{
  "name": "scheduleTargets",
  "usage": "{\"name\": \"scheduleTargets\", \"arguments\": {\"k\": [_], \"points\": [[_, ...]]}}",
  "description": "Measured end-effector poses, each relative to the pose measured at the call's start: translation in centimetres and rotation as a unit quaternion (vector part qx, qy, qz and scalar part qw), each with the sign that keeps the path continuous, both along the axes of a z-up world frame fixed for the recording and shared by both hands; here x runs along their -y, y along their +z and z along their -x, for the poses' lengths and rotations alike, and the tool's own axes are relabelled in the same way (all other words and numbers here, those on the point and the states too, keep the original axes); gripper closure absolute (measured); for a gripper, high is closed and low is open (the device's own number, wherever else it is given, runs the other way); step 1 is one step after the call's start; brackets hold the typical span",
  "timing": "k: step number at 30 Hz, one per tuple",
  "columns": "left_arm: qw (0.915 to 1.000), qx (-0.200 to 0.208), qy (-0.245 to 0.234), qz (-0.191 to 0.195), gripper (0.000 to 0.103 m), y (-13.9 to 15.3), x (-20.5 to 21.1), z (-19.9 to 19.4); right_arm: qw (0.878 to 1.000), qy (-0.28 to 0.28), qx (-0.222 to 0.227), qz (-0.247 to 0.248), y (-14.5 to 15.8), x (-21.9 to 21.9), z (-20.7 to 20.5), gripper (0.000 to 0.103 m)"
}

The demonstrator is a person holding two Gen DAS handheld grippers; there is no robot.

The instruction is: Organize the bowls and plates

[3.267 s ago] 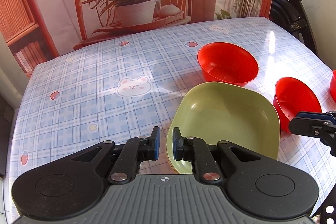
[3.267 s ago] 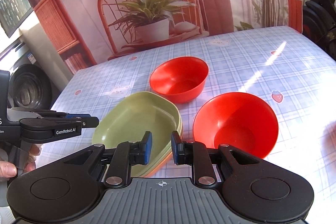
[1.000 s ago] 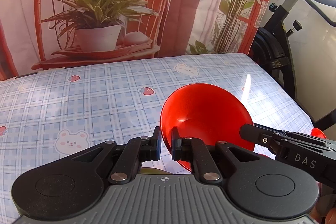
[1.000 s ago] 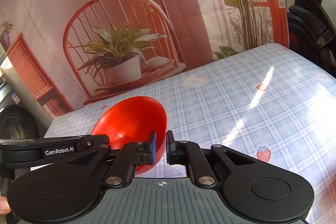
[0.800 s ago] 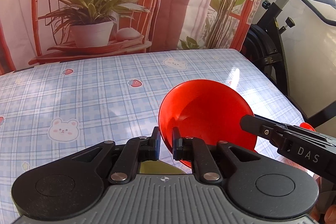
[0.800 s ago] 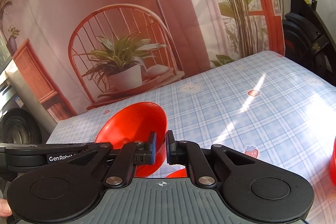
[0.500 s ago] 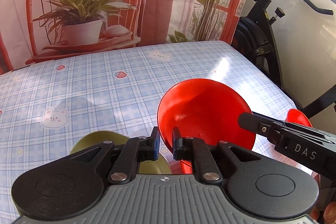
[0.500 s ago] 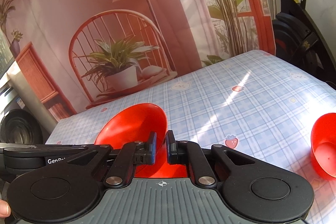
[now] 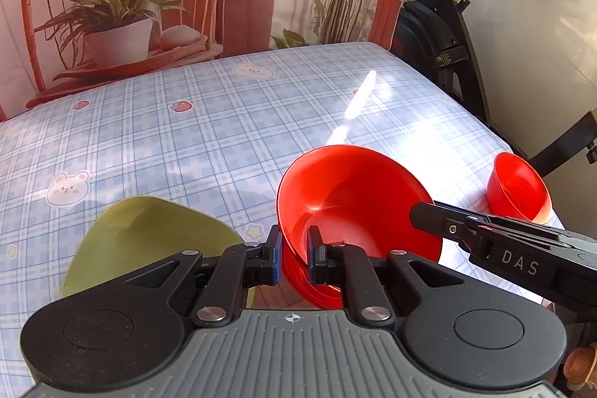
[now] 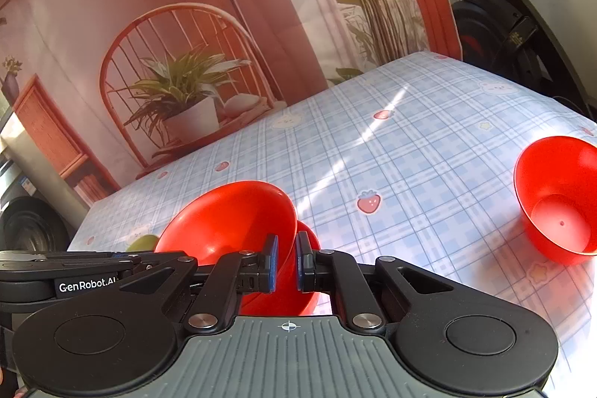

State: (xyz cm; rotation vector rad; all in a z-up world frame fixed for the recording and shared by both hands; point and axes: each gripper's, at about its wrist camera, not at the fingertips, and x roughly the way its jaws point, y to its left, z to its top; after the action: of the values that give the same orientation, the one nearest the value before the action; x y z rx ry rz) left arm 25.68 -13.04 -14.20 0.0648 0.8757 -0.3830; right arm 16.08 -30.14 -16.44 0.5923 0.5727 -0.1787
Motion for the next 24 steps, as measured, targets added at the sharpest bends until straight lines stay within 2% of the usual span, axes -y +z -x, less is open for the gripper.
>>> {"name": "scheduleTargets", "arguments": {"k": [5,9,19,24], "points": [[0.9998,-0.005,-0.013,-0.011,0.088,-0.9,0.8,0.0,1.000,-0.008,0.003,0.010,-0.4,0.3,0.3,0.094],[0.9996,-0.005,-0.018,-0.021,0.087,-1.4,1.4,0.0,0.997,0.001,-0.004,0.080,-0.2,-1.0,0.1,0.093],[0.9996,-0.004,-0.016,-0.023,0.086,-1.4,1.2,0.1,0.998,0.004,-0.002,0.060,-0.8,-0.5,0.1,0.093],[0.9997,0.008,-0.018,-0.017,0.080,-1.7,1.0,0.7,0.999,0.007,-0.007,0.053,-1.1,-0.6,0.1,0.093]]}}
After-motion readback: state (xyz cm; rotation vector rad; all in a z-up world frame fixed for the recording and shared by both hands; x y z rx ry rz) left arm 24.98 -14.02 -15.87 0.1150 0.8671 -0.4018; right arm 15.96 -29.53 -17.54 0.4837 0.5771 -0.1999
